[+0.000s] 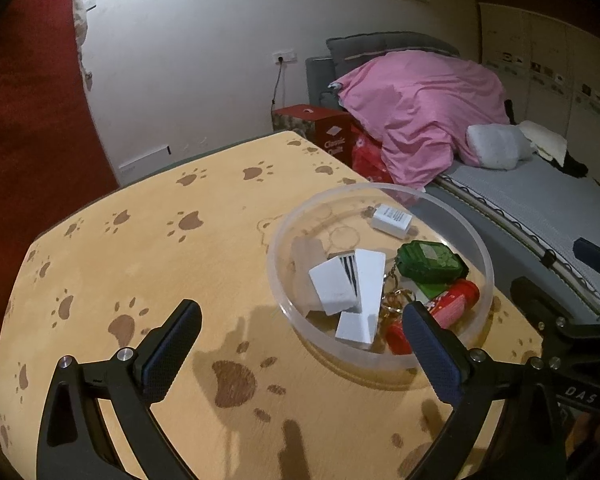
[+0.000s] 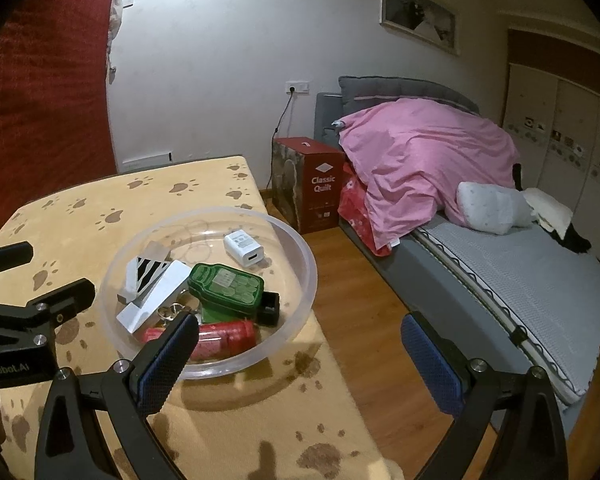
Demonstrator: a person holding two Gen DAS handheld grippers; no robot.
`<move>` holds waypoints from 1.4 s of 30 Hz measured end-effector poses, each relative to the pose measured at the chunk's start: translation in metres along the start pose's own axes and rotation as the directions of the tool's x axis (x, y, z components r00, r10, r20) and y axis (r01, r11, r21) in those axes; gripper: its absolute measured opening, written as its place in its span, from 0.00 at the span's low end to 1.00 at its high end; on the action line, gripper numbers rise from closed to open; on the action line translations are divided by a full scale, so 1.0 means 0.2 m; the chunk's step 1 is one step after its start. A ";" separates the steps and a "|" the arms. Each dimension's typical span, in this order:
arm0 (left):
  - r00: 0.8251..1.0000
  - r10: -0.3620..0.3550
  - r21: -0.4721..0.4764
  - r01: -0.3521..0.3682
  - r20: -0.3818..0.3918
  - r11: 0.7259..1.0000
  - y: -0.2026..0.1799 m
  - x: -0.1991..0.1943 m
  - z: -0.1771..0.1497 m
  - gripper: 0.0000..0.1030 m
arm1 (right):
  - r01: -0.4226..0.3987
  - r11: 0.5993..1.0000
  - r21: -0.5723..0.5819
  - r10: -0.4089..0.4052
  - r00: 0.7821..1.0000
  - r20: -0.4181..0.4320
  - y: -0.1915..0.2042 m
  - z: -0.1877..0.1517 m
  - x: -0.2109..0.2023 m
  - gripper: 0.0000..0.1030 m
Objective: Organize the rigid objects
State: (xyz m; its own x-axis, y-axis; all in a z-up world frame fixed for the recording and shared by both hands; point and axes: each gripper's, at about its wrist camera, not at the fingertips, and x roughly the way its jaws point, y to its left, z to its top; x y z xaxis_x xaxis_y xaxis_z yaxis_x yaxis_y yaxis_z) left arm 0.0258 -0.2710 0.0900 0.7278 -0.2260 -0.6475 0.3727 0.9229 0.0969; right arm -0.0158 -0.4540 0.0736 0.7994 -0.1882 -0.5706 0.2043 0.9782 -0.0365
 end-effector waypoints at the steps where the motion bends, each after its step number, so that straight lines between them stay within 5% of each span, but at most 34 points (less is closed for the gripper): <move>1: 1.000 0.000 -0.002 0.000 -0.004 1.000 0.00 0.00 0.00 0.98 | 0.001 1.000 -0.001 -0.001 1.000 -0.001 0.00 0.00 0.00 1.00; 19: 0.999 -0.030 -0.026 0.029 -0.044 0.999 -0.01 0.05 -0.05 1.00 | 0.024 0.999 -0.022 -0.024 1.000 0.003 0.01 -0.03 -0.01 1.00; 42: 0.998 0.041 0.062 -0.038 -0.045 0.997 -0.06 0.12 -0.05 1.00 | 0.033 0.999 -0.016 -0.034 0.999 -0.016 0.00 -0.06 0.02 1.00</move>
State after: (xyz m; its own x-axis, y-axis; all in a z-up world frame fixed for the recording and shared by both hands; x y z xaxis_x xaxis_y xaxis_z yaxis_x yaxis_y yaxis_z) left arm 0.0331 -0.2843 0.0666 0.7160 -0.1742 -0.6760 0.3799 0.9096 0.1680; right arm -0.0201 -0.4532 0.0614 0.7828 -0.2195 -0.5823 0.2216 0.9727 -0.0689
